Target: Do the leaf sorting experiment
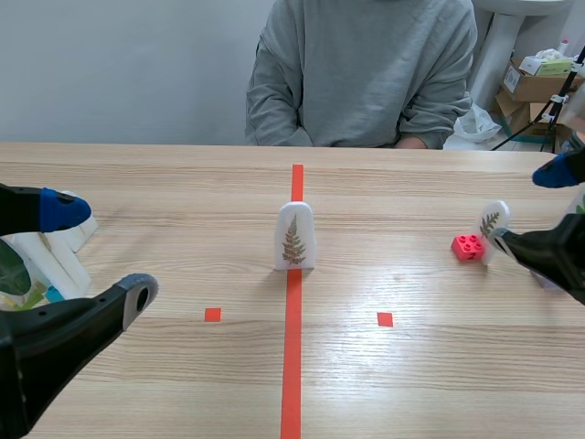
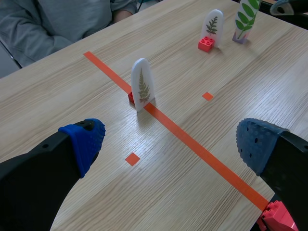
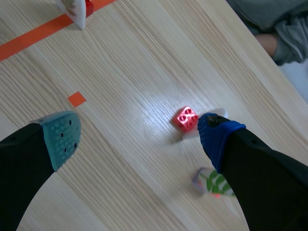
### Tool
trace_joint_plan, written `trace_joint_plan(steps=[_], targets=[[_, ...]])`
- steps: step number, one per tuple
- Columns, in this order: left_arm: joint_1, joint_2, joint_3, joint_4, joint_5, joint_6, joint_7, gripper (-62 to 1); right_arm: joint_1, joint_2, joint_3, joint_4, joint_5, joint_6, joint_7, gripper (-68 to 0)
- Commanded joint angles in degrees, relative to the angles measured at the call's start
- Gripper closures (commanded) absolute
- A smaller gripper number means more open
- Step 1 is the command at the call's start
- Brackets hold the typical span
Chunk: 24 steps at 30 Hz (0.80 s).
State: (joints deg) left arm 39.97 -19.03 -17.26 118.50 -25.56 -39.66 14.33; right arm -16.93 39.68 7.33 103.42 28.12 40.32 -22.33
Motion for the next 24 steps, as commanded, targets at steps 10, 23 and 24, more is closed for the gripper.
trace_joint_plan(steps=[10,23,24], targets=[[-0.2,3.9,-0.1,0.3,3.8,0.1,-1.2,-58.1,31.6,0.6,-30.2,-21.9,0.6,0.0,3.5,-49.5],[-0.1,3.9,-0.1,0.3,4.0,0.1,-1.2,-58.1,52.5,-16.4,-52.8,-43.9,-3.5,0.1,3.7,-49.6],[-0.1,3.9,-0.1,0.3,4.0,0.1,-1.2,-58.1,53.1,-17.8,-53.7,-45.1,-4.0,0.1,3.8,-49.6]])
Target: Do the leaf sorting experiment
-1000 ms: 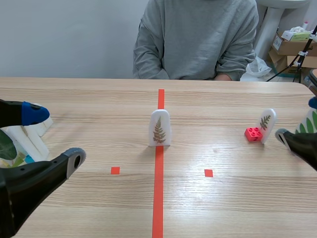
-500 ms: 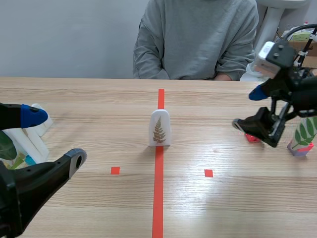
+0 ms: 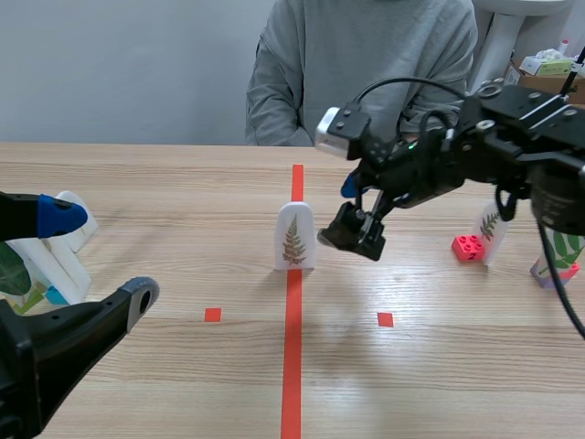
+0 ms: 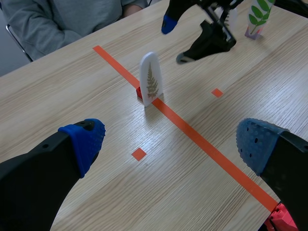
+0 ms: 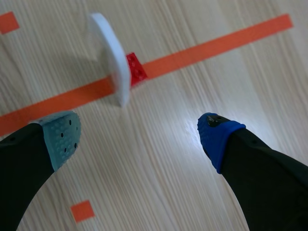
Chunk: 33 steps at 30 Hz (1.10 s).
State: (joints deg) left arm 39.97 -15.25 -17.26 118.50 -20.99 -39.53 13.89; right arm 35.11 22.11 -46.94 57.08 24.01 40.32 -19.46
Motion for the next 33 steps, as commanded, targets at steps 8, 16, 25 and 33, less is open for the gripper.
trace_joint_plan(steps=[8,16,25,33], targets=[[-0.1,0.2,-0.1,0.3,-0.6,-0.1,-0.7,-58.1,2.0,-7.9,-2.7,-6.5,-6.9,0.0,5.5,-49.6],[-0.2,0.2,-0.1,0.3,-0.3,-0.1,-0.7,-58.1,2.0,-9.6,-3.4,-9.5,-9.3,0.0,8.3,-49.0],[-0.2,0.2,-0.1,0.3,-0.3,-0.1,-0.7,-58.1,2.0,-9.6,-3.4,-9.5,-13.0,-0.2,10.5,-33.8],[-0.2,0.2,-0.1,0.3,-0.3,-0.1,-0.7,-58.1,2.0,-9.6,-3.4,-9.5,-13.8,-0.3,11.3,-14.5]])
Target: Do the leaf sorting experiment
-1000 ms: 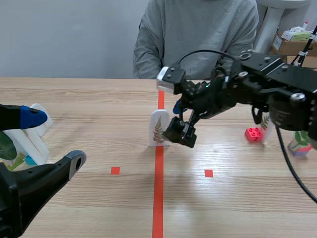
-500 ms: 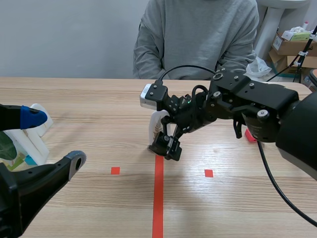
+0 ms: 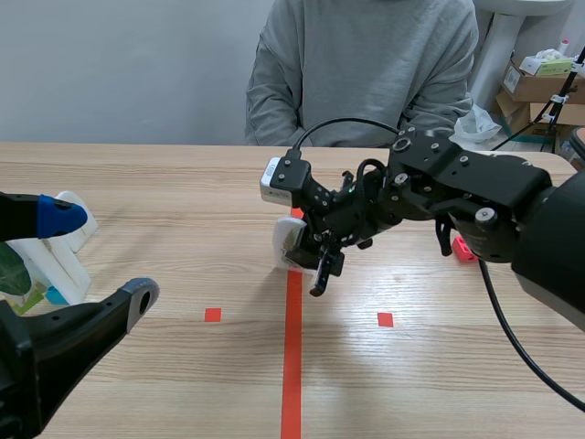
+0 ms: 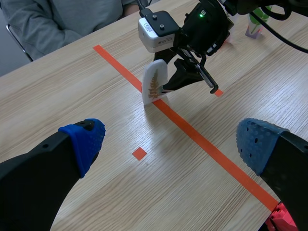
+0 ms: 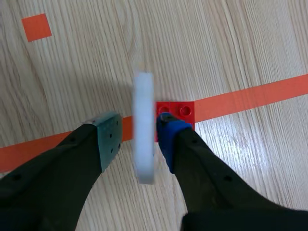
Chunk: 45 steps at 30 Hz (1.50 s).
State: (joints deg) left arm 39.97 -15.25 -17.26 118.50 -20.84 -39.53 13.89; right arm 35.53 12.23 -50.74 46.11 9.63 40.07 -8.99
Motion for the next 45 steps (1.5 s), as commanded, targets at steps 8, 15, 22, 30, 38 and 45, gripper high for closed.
trace_joint_plan(steps=[8,15,22,30,38,45], targets=[[-0.2,0.2,-0.1,0.3,-0.5,-0.1,-0.8,-58.1,1.6,0.4,0.4,1.4,0.6,-0.2,0.8,-4.4],[-0.2,0.2,-0.1,0.3,-0.5,-0.1,-0.7,-58.1,1.6,2.0,2.6,1.9,2.8,-7.1,-1.0,-1.9],[-0.2,0.2,-0.1,0.3,-0.6,-0.1,-0.8,-58.1,1.3,7.3,12.3,3.1,15.0,-9.3,-7.9,-2.0],[-0.2,0.2,-0.1,0.3,-0.6,-0.1,-0.8,-58.1,-1.4,10.1,27.2,3.1,18.1,-11.8,-14.4,-1.9],[-0.2,0.1,-0.1,0.3,-0.6,-0.1,-1.0,-58.1,-6.3,10.2,33.9,3.9,18.3,-12.0,-15.9,-1.9],[-0.2,0.1,-0.1,0.3,-0.6,-0.1,-1.0,-58.1,-13.1,10.2,39.5,10.5,18.3,-12.7,-16.5,-2.0]])
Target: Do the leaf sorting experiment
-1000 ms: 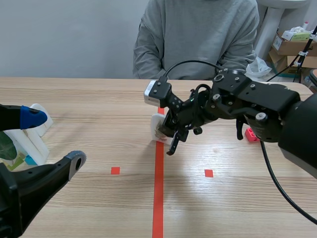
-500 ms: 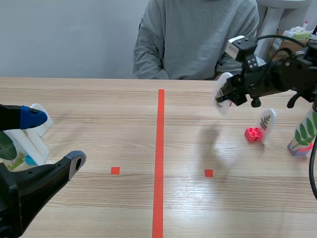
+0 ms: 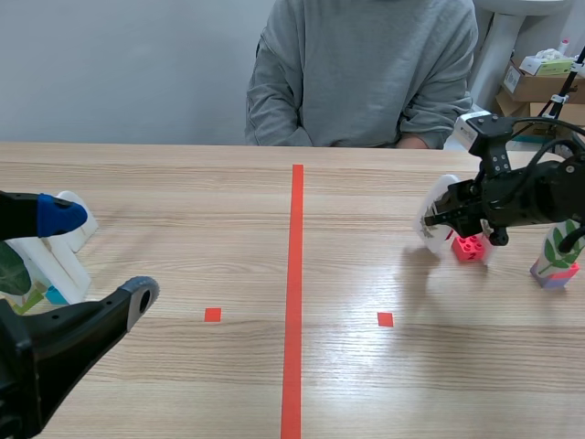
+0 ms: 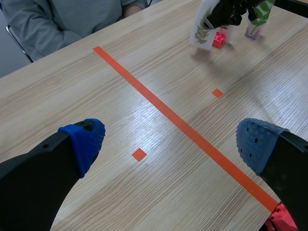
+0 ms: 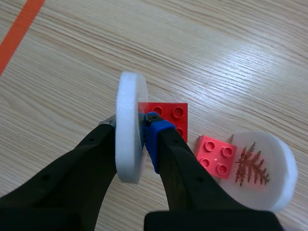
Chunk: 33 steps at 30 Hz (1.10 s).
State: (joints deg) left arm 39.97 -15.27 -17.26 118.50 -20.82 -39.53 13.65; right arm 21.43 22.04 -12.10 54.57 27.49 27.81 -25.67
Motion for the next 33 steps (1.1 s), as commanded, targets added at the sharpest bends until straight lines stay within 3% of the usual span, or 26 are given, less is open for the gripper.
trace_joint_plan(steps=[1,7,19,29,33], targets=[[-0.2,0.2,-0.1,0.3,-0.6,-0.1,-0.7,-58.1,0.0,0.3,1.8,3.2,0.4,-0.4,0.0,-1.9],[-0.2,0.2,-0.1,0.3,-0.6,-0.1,-0.7,-58.1,-5.3,0.3,7.0,6.8,1.6,-0.5,-0.6,-2.0],[-0.2,0.2,-0.1,0.3,-0.6,-0.1,-0.7,-58.1,-10.2,1.0,17.4,6.9,3.7,-0.5,-3.0,-1.9],[-0.2,0.2,-0.1,0.3,-0.8,-0.1,-0.7,-58.1,-11.3,3.8,20.8,6.9,5.1,-0.3,-3.2,-1.9],[-0.2,0.2,-0.1,0.3,-0.8,-0.1,-0.7,-58.1,-11.2,3.2,20.7,6.9,5.4,2.9,-3.1,-2.0]])
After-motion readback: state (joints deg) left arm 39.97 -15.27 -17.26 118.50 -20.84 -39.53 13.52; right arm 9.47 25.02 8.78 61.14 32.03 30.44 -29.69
